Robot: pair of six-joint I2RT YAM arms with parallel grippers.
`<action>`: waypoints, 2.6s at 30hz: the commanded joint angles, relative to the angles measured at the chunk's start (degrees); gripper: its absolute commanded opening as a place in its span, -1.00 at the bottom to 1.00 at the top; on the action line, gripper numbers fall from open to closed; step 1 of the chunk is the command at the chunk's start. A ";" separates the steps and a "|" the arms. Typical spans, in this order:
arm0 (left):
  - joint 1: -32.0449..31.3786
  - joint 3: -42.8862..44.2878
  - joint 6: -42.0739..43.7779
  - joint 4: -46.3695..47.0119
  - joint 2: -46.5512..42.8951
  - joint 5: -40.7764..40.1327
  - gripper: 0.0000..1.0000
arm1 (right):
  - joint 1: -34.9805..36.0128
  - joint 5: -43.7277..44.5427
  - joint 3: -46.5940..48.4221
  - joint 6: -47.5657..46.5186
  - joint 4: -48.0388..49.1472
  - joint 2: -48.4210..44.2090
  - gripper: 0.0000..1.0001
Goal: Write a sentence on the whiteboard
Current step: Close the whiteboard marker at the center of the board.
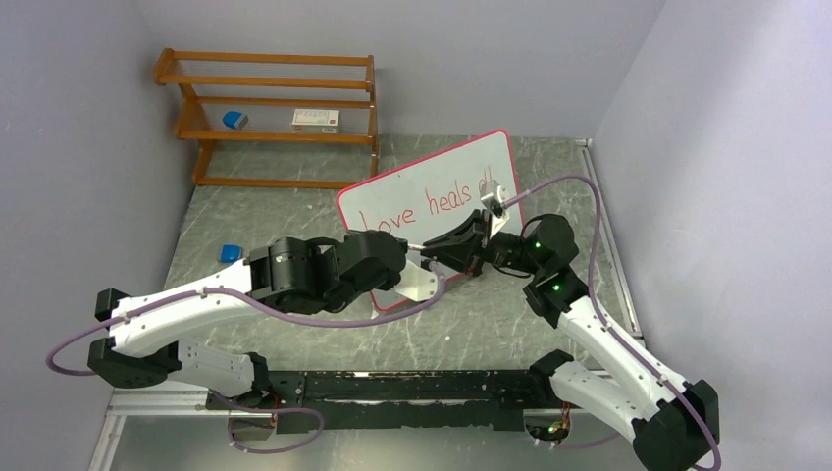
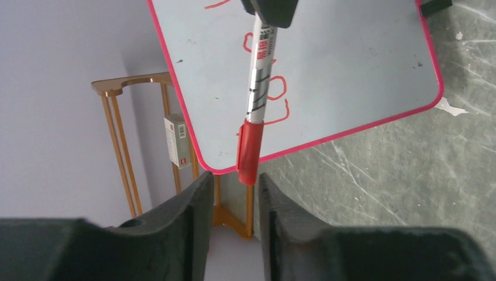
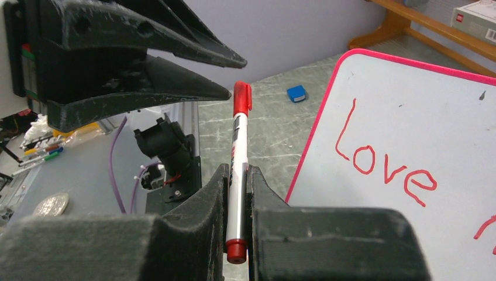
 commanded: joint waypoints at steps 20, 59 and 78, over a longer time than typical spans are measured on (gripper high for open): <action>-0.40 5.73 -42.17 23.87 -5.28 -20.68 0.81 | 0.53 20.51 -11.88 -0.33 22.40 -7.90 -1.00; 20.21 -17.83 -98.00 56.23 -3.08 14.09 -0.58 | 2.04 28.96 -20.15 2.64 38.49 -9.24 -1.00; 19.23 -27.57 -109.94 66.09 -3.42 26.83 -0.90 | 2.04 29.46 -17.10 3.01 43.72 -3.58 -1.00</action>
